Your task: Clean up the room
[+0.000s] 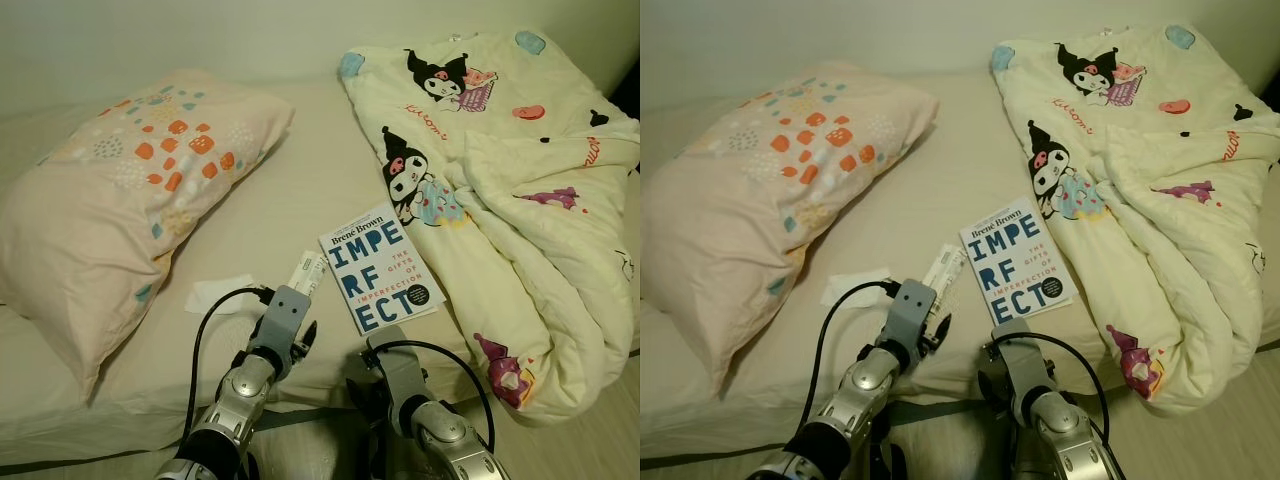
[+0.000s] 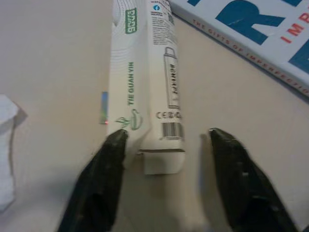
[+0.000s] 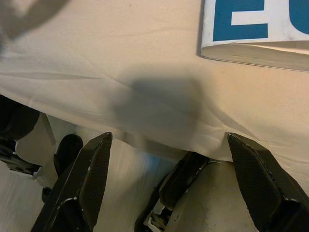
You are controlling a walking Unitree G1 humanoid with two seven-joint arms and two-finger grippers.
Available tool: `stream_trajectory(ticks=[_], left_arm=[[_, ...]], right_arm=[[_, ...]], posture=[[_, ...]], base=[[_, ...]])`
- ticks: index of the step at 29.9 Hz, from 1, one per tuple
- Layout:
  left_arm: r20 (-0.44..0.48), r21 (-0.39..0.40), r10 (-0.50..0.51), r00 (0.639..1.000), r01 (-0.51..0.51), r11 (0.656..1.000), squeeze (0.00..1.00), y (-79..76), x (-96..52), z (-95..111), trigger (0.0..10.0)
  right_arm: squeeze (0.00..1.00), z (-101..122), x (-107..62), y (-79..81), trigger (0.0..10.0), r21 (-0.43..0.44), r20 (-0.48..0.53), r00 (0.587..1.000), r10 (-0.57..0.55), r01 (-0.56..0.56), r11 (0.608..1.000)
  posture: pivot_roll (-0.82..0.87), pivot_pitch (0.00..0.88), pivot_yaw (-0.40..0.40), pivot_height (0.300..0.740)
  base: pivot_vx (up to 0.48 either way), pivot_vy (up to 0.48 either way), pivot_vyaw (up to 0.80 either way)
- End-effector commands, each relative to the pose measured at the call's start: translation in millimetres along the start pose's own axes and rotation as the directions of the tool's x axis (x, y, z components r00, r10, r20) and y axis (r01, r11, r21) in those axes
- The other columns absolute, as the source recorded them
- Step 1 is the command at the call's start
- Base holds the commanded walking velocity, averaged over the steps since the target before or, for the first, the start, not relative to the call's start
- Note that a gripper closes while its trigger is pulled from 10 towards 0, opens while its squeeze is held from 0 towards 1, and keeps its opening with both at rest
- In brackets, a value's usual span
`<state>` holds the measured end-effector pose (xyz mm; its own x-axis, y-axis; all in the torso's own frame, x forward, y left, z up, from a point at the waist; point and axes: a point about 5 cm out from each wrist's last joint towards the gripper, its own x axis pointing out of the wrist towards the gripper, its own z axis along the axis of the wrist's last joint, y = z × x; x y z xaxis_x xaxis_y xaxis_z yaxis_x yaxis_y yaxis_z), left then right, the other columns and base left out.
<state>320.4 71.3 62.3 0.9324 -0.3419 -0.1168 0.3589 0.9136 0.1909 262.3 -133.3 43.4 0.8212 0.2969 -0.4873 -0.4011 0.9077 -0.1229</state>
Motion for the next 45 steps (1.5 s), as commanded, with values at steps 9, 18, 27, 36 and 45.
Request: stream_trajectory(ticks=[9,18,27,36,45], left_arm=[[-0.034,0.017,0.0,0.999,0.0,1.0,0.0,1.7,-3.9,-10,0.0],[-0.035,0.019,-0.011,0.999,0.012,1.0,0.0,0.1,-4.5,-12,0.0],[0.094,-0.133,-0.072,0.993,0.084,0.988,0.0,11.7,-4.9,7,0.0],[0.243,-0.257,0.156,0.957,-0.092,0.962,0.0,94.2,-38.1,35,0.0],[0.12,-0.148,0.11,0.987,-0.092,0.985,1.0,76.0,-38.2,11,10.0]], right_arm=[[0.0,-8,0.7,3.5,10.0,0.011,-0.031,0.999,0.009,-0.009,1.0],[0.0,-7,2.4,2.8,10.0,0.008,-0.028,1.0,0.008,-0.008,1.0],[0.0,0,6.5,-0.2,10.0,0.011,-0.003,1.0,-0.007,0.007,1.0],[0.0,19,21.1,-6.9,10.0,0.022,0.059,0.998,-0.027,0.025,0.999],[0.0,18,27.1,-2.3,10.0,0.014,0.053,0.999,-0.001,0.0,1.0]], posture=[[-0.06,0.342,0.035,0.596],[-0.06,0.334,0.035,0.596],[-0.06,0.283,0.051,0.596],[-0.05,0.158,0.044,0.596],[-0.02,0.16,-0.003,0.596]], base=[[0.0,0.0,0.0],[0.0,0.0,0.0],[0.0,0.0,0.0],[0.0,0.0,0.0],[0.0,0.0,0.0]])
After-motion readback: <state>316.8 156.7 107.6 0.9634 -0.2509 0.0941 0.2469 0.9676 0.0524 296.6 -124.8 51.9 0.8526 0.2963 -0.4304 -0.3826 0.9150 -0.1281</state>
